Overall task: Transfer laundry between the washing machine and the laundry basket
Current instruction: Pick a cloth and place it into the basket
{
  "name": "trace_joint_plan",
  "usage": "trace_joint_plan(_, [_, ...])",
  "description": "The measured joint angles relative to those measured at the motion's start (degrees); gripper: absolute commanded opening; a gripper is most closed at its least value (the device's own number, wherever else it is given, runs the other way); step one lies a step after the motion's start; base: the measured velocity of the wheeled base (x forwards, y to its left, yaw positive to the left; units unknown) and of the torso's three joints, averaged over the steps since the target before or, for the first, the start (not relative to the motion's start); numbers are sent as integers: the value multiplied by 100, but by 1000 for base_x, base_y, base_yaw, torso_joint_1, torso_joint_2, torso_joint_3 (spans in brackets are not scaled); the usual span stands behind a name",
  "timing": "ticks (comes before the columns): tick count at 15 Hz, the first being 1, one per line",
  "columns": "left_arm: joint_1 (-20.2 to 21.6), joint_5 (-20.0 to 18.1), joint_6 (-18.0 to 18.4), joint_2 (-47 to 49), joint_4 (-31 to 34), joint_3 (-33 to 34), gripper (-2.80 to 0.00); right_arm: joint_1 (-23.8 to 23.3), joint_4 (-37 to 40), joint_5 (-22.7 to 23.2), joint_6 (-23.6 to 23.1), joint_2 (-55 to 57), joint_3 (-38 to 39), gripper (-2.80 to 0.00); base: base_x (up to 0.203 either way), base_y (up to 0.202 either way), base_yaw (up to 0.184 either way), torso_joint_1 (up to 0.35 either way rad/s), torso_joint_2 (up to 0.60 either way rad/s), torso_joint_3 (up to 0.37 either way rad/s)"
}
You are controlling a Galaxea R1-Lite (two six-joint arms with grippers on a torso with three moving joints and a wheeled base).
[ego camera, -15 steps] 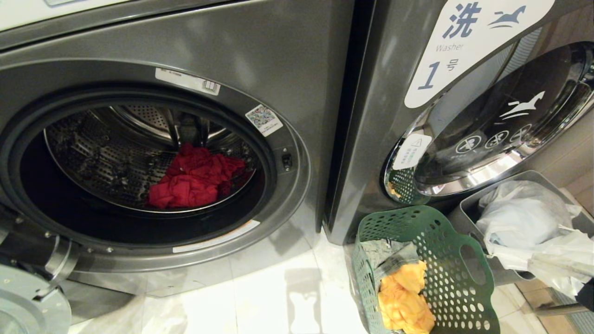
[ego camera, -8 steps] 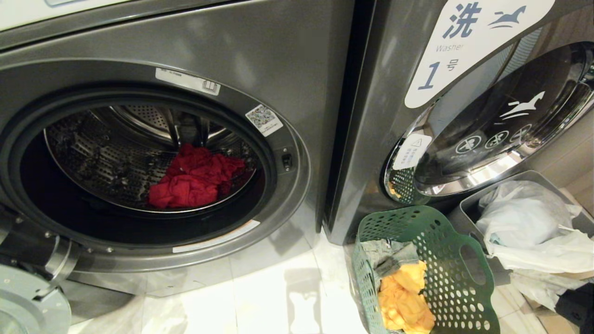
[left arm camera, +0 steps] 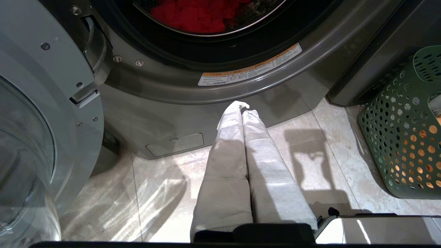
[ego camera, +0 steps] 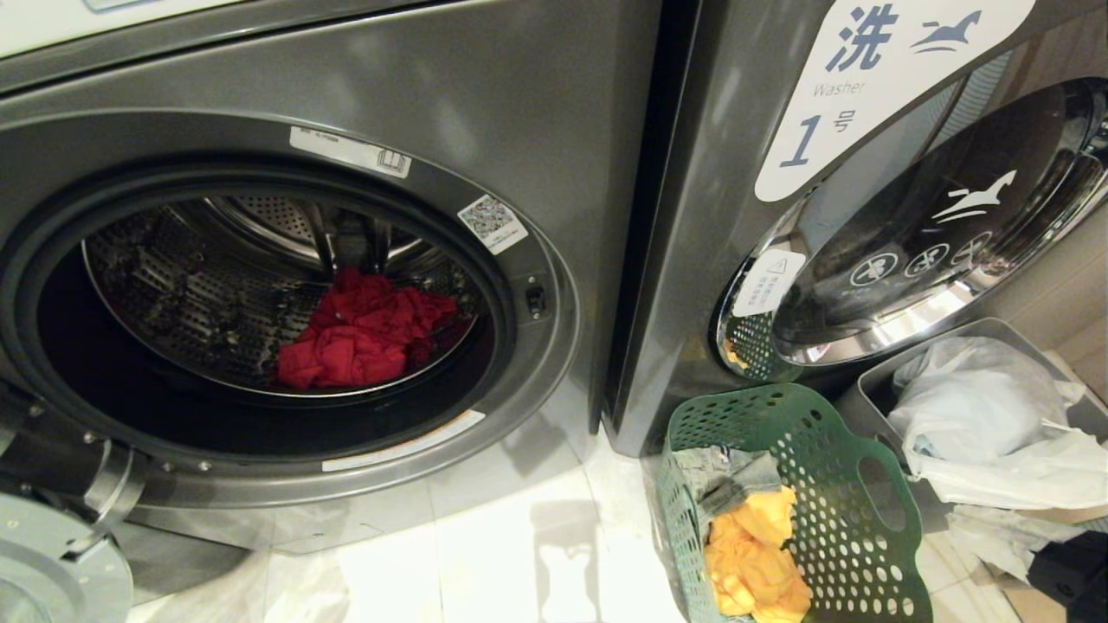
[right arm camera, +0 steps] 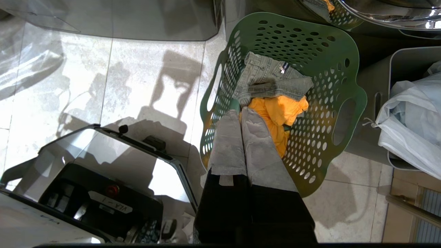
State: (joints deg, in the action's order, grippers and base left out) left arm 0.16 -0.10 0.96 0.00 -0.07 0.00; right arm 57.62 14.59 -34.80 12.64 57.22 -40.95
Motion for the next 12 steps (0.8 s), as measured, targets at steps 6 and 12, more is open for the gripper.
trace_joint_plan(6, [-2,2,0,0,1,0,-280,1,-11,-21,12,0,49,-280,0,-5,86,2,1,1])
trace_joint_plan(12, [0,0,0,0,2,0,-280,-53,1,-41,4,-125,133,-280,0,-8,176,1,2,5])
